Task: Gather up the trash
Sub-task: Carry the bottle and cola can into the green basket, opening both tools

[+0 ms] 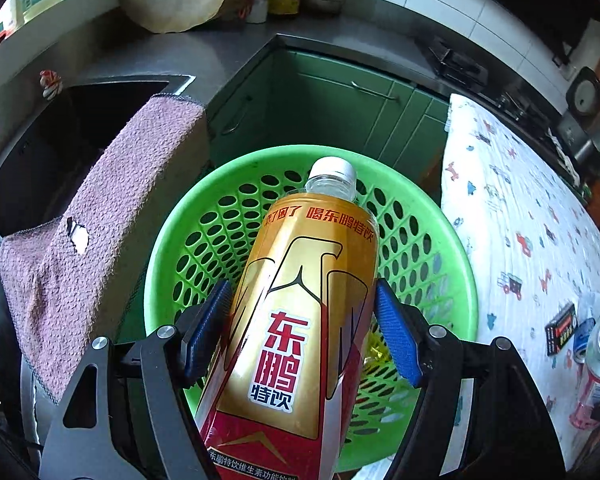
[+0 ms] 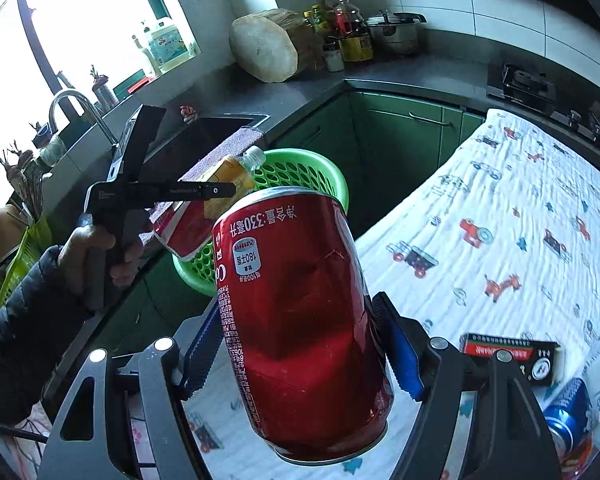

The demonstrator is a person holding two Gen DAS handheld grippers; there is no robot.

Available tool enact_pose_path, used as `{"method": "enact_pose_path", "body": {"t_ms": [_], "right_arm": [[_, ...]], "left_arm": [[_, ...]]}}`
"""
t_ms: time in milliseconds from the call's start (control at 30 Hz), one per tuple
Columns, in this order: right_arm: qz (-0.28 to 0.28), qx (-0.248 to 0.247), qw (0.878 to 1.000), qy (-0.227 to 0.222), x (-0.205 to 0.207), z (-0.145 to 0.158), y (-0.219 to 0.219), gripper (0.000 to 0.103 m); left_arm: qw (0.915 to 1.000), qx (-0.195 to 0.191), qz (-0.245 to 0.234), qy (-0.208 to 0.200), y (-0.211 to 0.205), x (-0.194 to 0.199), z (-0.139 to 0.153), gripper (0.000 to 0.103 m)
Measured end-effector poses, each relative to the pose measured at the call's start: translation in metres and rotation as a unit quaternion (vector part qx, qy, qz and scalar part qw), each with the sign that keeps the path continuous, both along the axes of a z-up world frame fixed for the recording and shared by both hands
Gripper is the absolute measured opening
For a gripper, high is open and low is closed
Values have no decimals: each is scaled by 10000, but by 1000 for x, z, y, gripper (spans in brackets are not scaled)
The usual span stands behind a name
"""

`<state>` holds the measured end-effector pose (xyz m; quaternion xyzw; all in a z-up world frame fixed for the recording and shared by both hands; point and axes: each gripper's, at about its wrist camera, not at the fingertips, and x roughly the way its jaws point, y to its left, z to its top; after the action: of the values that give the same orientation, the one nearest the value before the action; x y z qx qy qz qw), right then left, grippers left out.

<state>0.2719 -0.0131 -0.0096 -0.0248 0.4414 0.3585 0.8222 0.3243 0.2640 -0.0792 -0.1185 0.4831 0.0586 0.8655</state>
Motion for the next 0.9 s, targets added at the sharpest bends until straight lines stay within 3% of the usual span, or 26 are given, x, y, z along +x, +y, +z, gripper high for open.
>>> {"method": "enact_pose_path", "body": {"t_ms": [367, 767, 833, 900], "right_arm": [[165, 15, 9999, 37, 46, -10, 68, 70], [355, -48, 9991, 223, 75, -36, 142, 71], [364, -33, 9992, 180, 76, -39, 148, 83], [390, -10, 9992, 114, 73, -39, 150, 86]], "left_arm": [[9988, -359, 293, -188, 27, -10, 0, 77], [9970, -337, 520, -453, 46, -52, 21, 82], [9968, -338, 548, -472, 48, -58, 22, 82], [9967, -356, 562, -470, 50, -62, 23, 83]]}}
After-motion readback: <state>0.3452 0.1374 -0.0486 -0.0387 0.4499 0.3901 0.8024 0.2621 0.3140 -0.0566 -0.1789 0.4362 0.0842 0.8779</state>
